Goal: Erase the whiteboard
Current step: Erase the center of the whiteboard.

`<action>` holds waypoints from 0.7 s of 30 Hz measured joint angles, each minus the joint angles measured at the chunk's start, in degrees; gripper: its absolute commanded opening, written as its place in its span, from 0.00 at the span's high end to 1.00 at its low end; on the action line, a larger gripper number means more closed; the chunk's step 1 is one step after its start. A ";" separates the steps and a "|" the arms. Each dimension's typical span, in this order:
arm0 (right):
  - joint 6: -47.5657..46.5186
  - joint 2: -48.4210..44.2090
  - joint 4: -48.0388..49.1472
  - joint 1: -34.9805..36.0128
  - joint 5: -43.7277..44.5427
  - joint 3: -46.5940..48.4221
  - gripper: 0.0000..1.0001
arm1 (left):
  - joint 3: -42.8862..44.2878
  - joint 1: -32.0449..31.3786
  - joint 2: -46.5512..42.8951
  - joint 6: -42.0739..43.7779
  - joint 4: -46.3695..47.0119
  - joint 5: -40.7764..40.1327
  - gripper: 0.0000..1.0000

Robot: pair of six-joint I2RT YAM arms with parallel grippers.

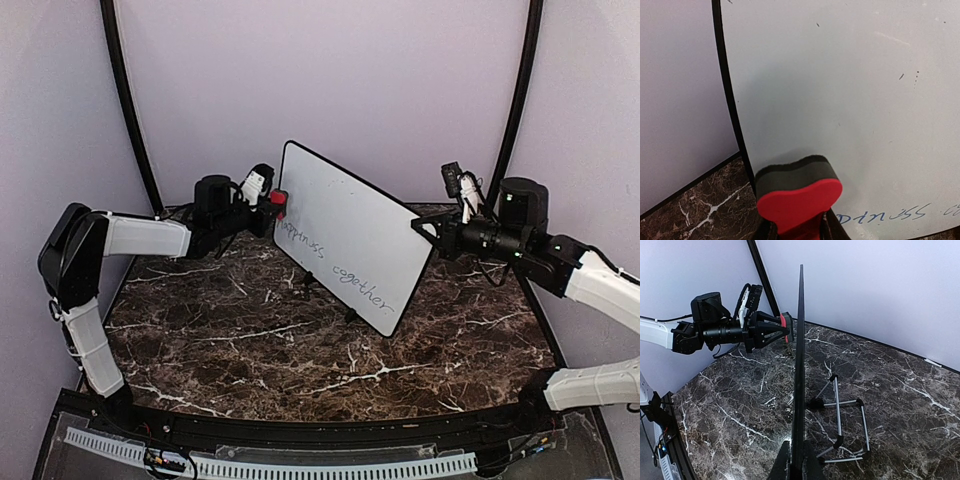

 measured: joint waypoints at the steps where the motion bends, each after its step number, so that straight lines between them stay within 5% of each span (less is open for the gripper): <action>1: 0.09 0.26 -0.61 0.00 -0.11 0.50 1.00 | 0.00 0.07 0.13 0.00 0.61 0.04 0.87; 21: 1.88 5.66 -13.05 0.02 1.01 11.39 1.00 | -3.04 3.10 3.04 1.92 4.11 3.91 0.88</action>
